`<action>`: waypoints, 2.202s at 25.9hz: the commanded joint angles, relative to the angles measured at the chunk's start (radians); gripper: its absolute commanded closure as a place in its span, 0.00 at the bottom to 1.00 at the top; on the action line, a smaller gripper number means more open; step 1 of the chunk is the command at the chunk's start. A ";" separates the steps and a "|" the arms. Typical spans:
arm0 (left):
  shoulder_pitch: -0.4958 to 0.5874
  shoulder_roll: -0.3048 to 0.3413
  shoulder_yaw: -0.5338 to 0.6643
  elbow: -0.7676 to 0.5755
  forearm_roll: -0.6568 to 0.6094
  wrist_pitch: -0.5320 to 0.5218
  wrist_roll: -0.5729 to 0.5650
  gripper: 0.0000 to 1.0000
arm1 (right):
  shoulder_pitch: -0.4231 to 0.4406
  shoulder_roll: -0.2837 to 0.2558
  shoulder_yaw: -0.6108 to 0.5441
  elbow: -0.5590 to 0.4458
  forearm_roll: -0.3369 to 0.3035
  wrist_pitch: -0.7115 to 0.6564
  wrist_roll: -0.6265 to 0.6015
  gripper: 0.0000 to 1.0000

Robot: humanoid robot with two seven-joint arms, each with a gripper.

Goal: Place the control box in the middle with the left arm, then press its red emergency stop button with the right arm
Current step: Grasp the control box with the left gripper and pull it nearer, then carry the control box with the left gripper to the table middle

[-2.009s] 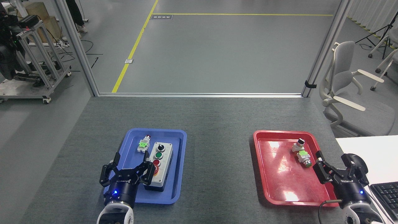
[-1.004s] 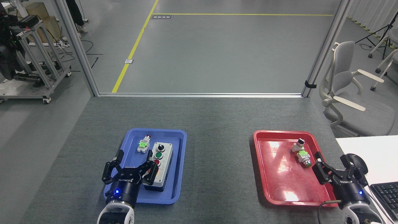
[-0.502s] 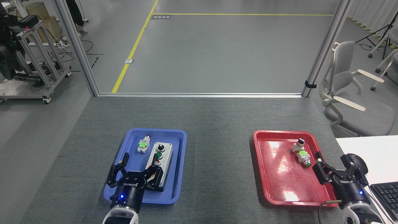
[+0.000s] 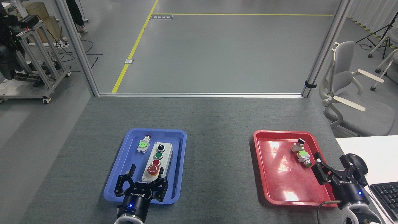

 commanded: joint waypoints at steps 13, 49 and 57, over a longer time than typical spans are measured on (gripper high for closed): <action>-0.109 -0.013 -0.034 0.246 0.015 -0.009 0.046 0.02 | -0.002 0.008 -0.002 0.000 0.000 0.000 -0.006 0.00; -0.258 -0.137 -0.352 0.286 0.158 0.169 0.051 1.00 | -0.002 0.007 -0.015 0.000 -0.001 -0.001 -0.006 0.00; -0.281 -0.137 -0.562 0.370 0.324 0.307 0.026 1.00 | -0.004 -0.004 -0.017 0.000 -0.001 -0.001 -0.006 0.00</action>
